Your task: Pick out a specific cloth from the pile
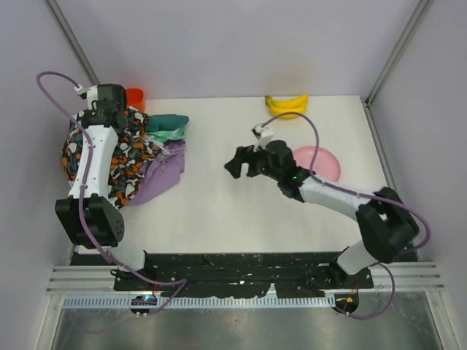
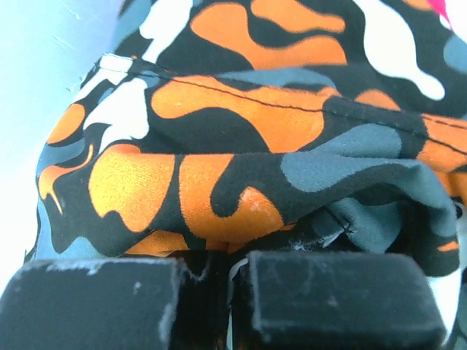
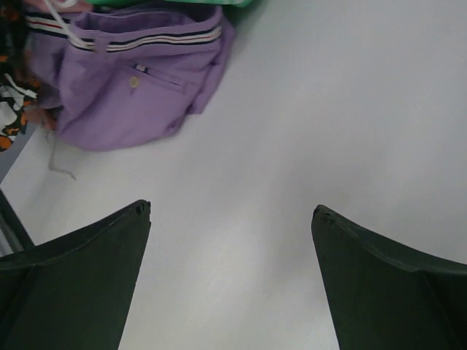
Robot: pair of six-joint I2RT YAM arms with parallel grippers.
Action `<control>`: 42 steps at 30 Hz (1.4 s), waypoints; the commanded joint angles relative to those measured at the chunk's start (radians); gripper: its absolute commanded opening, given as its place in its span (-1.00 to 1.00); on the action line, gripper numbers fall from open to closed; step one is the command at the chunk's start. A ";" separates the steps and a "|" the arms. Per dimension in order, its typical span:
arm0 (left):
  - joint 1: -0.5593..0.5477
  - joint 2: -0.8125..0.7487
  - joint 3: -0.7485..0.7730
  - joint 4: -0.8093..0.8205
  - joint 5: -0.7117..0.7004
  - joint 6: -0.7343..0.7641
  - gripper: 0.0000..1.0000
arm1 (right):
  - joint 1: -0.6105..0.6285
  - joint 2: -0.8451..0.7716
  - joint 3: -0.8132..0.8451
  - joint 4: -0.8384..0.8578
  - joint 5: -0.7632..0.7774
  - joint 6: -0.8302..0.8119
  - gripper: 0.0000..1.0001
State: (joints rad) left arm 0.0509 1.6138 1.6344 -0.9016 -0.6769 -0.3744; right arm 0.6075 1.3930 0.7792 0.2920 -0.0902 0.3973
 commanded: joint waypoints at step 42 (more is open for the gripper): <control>0.106 0.248 0.027 0.072 0.214 -0.003 -1.00 | 0.287 0.428 1.058 -0.356 -0.102 -0.228 -0.89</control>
State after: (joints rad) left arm 0.1463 1.8015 1.7000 -0.8745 -0.4885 -0.3439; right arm 0.9241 2.0369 1.7515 -0.0586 -0.2218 0.3122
